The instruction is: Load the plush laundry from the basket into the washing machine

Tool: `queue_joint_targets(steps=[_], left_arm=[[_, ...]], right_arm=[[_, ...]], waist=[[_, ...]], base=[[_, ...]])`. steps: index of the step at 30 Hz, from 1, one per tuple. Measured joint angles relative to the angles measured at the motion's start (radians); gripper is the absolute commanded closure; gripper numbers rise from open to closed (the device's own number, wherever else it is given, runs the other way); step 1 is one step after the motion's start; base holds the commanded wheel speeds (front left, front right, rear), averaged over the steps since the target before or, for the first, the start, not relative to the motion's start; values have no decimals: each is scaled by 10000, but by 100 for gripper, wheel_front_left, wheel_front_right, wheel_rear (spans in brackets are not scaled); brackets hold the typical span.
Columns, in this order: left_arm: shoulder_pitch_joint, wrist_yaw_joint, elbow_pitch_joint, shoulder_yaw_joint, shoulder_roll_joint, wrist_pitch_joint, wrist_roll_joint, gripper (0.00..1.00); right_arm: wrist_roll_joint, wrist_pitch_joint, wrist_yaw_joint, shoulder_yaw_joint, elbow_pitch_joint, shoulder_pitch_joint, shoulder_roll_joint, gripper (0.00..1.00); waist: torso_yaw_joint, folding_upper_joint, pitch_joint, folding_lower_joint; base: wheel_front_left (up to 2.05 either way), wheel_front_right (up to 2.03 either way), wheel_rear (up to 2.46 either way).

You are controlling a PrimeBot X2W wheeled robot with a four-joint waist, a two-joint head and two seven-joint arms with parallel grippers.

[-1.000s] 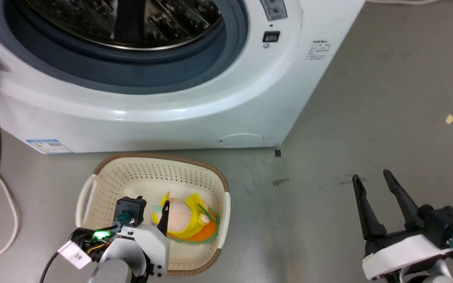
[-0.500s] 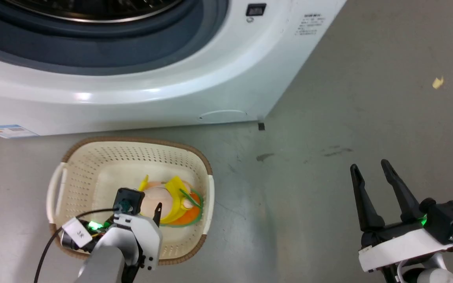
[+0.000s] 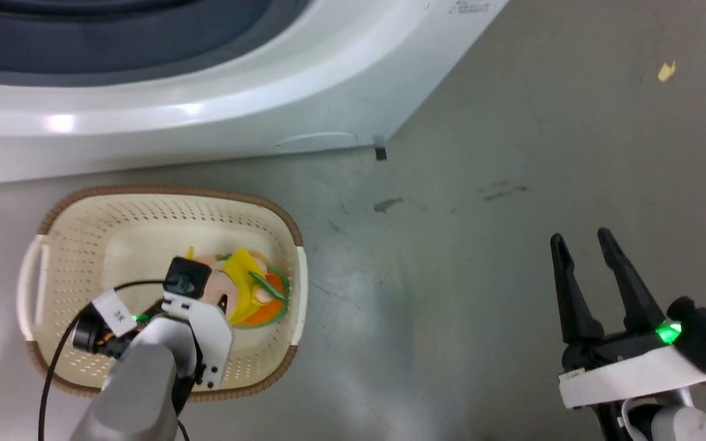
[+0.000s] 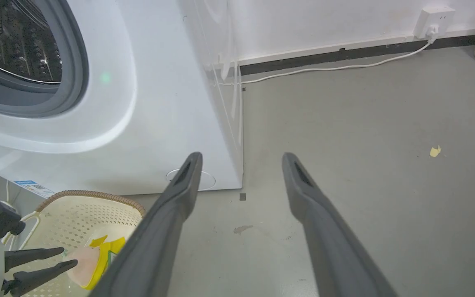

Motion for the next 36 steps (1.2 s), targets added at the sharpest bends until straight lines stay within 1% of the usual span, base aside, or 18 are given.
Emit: queue_joint_targets(steps=[9,16,17,18,22,26,31,36], left_arm=[[-897,-119,932,-717,192,447,161,0],[-1696,-19,1705,-1191,447,629,249,0],[-1780,-19,1810,-1235,451,681,245,52],[-1864,-19,1908,-1277,458,717,226,100],[-2019,-17,2324,-1419,443,721,82,100],[-2023,35,2777,-1442,412,665,-151,100],[-1977,190,3315,-1430,209,282,-571,100],[-1660,217,3848,-1352,-105,-537,-1110,100]], right_arm=[[468,-203,0,192,-73,-205,0,0],[832,-353,0,313,-102,-404,0,0],[872,-362,0,328,-102,-405,0,0],[888,-410,0,336,-100,-406,0,0],[968,-472,0,366,-71,-497,0,0],[1037,-562,0,376,40,-611,0,0],[922,-662,0,290,230,-606,0,0],[614,-779,0,92,522,-493,0,0]], waist=[[-334,0,871,0],[-636,0,1616,0],[-669,0,1698,0],[-697,1,1776,0],[-764,1,1961,0],[-767,0,1812,0],[-642,0,1340,0],[-455,0,539,0]], base=[[0,0,0],[0,0,0],[0,0,0],[0,0,0],[0,0,0],[0,0,0],[0,0,0],[0,0,0]])
